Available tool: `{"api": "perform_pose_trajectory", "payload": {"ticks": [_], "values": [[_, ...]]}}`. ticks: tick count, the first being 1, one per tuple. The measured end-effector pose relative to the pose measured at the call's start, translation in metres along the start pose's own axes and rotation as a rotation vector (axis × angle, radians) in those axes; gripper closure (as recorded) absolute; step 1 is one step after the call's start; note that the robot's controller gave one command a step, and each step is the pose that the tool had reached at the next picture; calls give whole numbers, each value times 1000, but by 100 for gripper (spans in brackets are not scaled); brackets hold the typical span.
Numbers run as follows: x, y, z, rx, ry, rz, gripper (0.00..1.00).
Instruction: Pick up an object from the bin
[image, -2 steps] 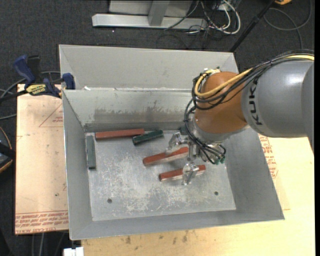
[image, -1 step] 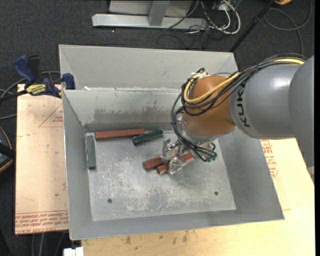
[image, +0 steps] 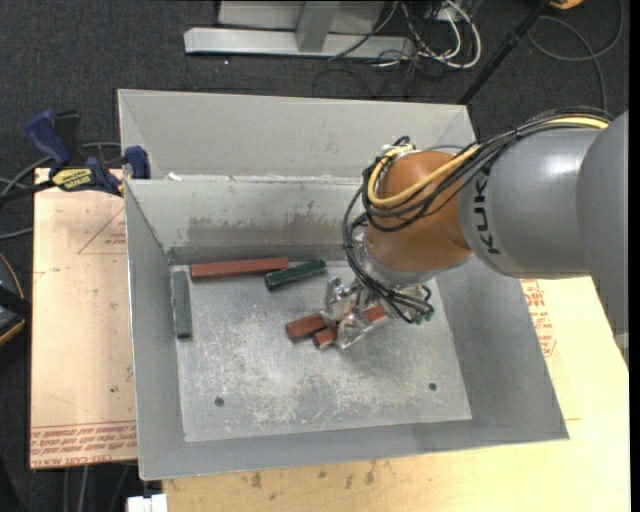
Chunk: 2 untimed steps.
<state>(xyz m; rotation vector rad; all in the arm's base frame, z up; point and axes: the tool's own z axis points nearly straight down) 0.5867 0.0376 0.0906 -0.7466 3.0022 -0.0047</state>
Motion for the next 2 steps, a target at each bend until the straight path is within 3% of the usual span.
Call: {"api": "perform_pose_trajectory", "payload": {"ticks": [1, 2], "values": [[1, 6, -22, -14, 42, 31, 100], [17, -4, -127, -14, 43, 37, 100]]}}
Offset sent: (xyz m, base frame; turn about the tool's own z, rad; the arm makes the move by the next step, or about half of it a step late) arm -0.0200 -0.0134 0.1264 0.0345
